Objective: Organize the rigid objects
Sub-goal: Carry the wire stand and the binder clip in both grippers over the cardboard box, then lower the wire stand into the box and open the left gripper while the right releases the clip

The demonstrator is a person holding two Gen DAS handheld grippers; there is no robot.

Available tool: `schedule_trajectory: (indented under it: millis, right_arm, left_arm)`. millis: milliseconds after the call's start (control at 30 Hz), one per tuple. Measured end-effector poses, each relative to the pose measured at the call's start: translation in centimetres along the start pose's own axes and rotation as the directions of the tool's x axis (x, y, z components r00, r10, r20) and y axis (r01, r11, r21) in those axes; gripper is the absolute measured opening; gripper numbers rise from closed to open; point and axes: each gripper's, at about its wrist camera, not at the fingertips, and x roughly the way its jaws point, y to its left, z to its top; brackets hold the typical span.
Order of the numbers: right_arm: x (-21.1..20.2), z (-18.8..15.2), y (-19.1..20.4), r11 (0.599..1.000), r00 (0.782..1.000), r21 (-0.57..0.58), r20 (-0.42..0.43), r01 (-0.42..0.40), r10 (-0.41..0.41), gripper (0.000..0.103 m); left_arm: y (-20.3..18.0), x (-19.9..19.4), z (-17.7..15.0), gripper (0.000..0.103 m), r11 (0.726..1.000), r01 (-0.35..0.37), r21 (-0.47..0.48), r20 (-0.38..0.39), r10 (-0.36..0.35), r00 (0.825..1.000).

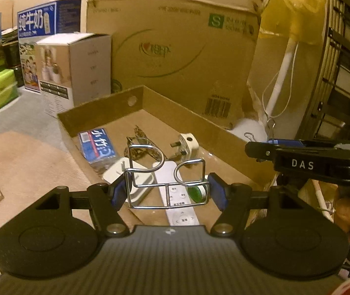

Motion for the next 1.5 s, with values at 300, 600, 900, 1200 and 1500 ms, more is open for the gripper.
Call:
schedule_trajectory:
  millis: [300, 600, 900, 1200, 1500]
  right_arm:
    - [1.6, -0.8, -1.0, 1.000, 1.000, 0.023, -0.026, 0.004, -0.003, 0.041]
    - [1.4, -0.8, -0.6, 1.000, 1.000, 0.015, -0.030, 0.000, 0.000, 0.041]
    - [1.3, -0.9, 0.1, 1.000, 0.999, -0.008, -0.039, -0.002, 0.002, 0.041]
    - [-0.2, -1.2, 0.4, 1.000, 1.000, 0.017, -0.011, -0.007, 0.007, 0.059]
    - [-3.1, -3.0, 3.4, 0.999, 0.999, -0.001, -0.021, -0.040, 0.039, 0.059]
  left_arm:
    - [-0.1, 2.1, -0.2, 0.077, 1.000, -0.002, 0.008, -0.013, 0.002, 1.000]
    - [2.2, -0.8, -0.6, 0.077, 0.997, -0.077, -0.013, 0.034, 0.077, 0.996]
    - [4.4, -3.4, -2.0, 0.077, 0.991, -0.112, -0.073, 0.032, 0.114, 0.993]
    - [5.5, -5.2, -2.8, 0.077, 0.987, -0.141, -0.082, 0.038, 0.145, 0.989]
    - [6.8, -7.9, -4.3, 0.077, 0.978, -0.179, -0.110, 0.022, 0.183, 0.983]
